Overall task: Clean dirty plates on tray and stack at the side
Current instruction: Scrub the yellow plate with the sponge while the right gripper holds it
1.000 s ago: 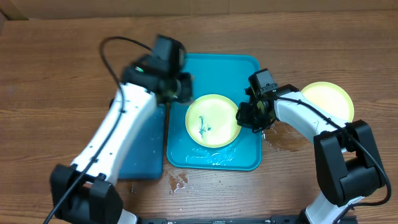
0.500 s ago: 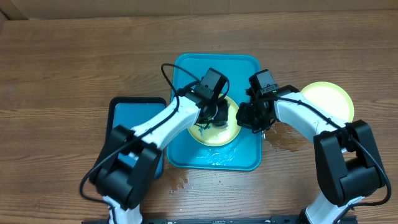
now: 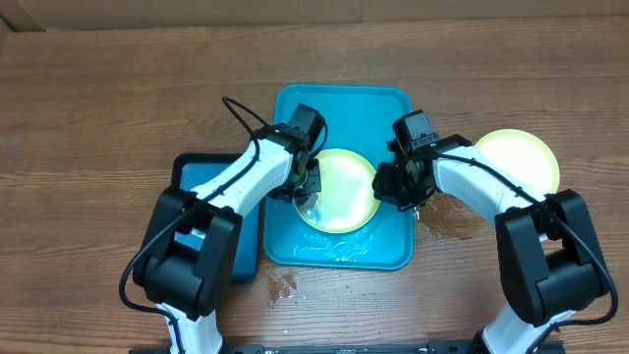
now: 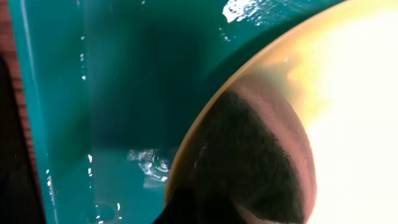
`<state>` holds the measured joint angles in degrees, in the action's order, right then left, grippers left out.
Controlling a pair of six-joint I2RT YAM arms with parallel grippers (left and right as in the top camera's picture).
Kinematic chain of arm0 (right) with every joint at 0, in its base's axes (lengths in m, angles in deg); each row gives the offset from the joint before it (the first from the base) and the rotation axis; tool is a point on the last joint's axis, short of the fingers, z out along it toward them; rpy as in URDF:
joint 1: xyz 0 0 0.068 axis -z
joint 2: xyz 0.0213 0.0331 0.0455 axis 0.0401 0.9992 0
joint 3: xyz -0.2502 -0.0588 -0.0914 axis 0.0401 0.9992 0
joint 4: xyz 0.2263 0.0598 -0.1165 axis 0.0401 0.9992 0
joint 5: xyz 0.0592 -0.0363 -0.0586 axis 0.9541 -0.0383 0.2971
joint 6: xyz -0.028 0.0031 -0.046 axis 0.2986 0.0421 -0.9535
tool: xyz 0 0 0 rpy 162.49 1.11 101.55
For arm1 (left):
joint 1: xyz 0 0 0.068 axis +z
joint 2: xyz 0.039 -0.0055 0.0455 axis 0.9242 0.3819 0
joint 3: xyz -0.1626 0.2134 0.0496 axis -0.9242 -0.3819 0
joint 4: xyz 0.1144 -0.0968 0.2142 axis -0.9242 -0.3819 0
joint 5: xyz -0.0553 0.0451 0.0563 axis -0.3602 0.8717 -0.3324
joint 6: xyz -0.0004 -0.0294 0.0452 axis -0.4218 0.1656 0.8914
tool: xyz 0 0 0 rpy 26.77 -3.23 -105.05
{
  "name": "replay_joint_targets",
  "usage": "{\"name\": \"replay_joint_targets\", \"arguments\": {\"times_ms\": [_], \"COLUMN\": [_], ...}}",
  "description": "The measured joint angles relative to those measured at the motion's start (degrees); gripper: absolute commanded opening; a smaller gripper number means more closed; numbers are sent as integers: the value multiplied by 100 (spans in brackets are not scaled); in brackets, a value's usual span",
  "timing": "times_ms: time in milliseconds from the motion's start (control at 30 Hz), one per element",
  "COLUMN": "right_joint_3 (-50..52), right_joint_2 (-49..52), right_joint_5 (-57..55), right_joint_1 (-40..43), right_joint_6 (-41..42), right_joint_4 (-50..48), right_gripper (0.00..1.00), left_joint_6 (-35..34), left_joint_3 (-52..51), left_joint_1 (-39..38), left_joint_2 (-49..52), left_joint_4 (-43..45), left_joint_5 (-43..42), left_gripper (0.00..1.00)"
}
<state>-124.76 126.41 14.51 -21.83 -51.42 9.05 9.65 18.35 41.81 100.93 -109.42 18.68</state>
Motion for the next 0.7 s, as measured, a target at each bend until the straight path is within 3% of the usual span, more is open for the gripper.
{"name": "replay_joint_targets", "arguments": {"times_ms": [333,500,700], "right_joint_3": [4,4,4], "right_joint_2": [0,0,0], "right_joint_5": [-2,0,0], "right_joint_1": [0,0,0], "right_joint_6": [22,20,22], "right_joint_4": [2,2,4], "right_gripper": [4,4,4], "left_joint_6": [-144,-328,-422], "left_joint_3": [-122,-122,-105], "left_joint_1": [-240,-658,-640], "left_joint_2": [76,310,393], "left_joint_4": [2039,1939,1460], "left_joint_5": [-1974,-2476,-2625], "left_gripper": [4,4,4]}}
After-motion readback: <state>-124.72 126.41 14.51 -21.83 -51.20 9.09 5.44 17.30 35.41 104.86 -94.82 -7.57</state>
